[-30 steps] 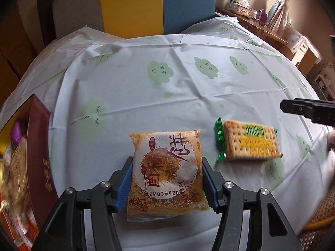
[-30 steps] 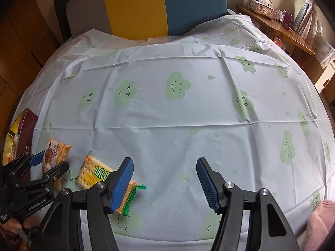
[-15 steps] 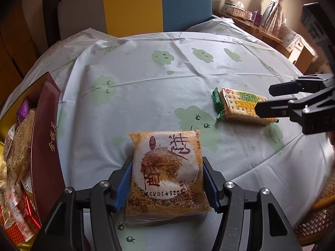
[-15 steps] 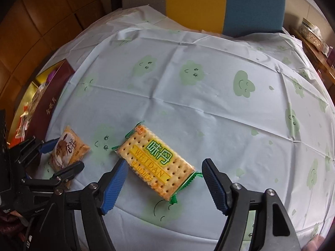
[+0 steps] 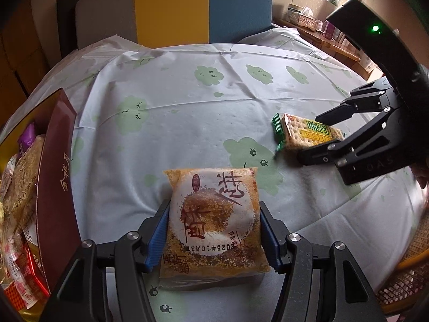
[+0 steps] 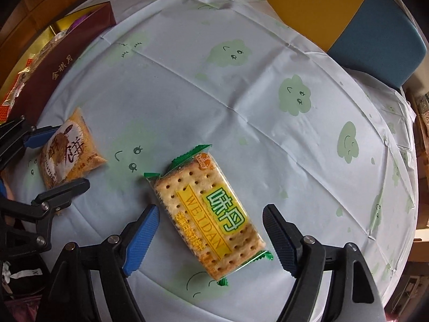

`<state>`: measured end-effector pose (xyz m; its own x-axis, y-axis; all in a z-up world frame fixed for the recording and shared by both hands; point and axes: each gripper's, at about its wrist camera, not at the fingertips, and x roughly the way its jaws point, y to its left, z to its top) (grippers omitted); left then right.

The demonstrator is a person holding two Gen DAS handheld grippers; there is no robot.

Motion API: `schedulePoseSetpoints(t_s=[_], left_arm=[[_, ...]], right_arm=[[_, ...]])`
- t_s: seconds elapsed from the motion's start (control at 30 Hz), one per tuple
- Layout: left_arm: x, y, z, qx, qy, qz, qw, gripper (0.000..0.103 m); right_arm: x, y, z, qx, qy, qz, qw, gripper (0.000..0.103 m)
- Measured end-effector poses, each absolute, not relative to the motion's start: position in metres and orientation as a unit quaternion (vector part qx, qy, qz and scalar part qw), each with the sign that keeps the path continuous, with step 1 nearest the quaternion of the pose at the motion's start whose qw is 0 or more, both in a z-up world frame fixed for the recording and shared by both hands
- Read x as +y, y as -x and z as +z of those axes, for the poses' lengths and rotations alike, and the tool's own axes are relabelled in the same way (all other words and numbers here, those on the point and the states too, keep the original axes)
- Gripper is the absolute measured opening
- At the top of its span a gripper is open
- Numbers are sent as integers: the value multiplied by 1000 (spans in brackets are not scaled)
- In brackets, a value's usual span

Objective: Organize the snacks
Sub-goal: 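Hold the pastry bag in the left tool while the right tool grasps the WEIDAN cracker pack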

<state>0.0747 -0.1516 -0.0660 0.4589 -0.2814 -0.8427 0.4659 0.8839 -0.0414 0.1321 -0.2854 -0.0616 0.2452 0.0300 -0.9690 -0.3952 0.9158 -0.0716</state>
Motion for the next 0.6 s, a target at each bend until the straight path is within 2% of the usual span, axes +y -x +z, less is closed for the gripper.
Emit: schedulePoseSetpoints(t_s=[0.03, 0.13, 0.2, 0.27, 0.37, 0.4, 0.43, 0.6], left_arm=[[-151, -75, -66, 471, -95, -221, 849, 61], [-150, -75, -66, 470, -93, -222, 850, 61], [-151, -75, -67, 468, -94, -221, 851, 61], [-151, -74, -67, 465, -96, -219, 852, 62], [-152, -73, -67, 465, -97, -218, 853, 62], [-152, -73, -67, 465, -96, -218, 853, 62], [-152, -73, -67, 465, -95, -217, 853, 62], [-155, -72, -67, 461, -104, -214, 855, 62]], right_arm=[[-287, -135, -63, 603, 140, 135, 774, 63], [-303, -136, -60, 601, 87, 80, 790, 56], [-325, -133, -61, 605, 7, 40, 795, 56], [-339, -125, -67, 610, -46, 26, 790, 58], [-340, -116, -69, 596, -35, 34, 802, 58], [-339, -117, -69, 595, -34, 32, 802, 60], [-339, -117, -70, 596, -38, 34, 801, 67], [-325, -120, -74, 597, -14, 48, 801, 79]])
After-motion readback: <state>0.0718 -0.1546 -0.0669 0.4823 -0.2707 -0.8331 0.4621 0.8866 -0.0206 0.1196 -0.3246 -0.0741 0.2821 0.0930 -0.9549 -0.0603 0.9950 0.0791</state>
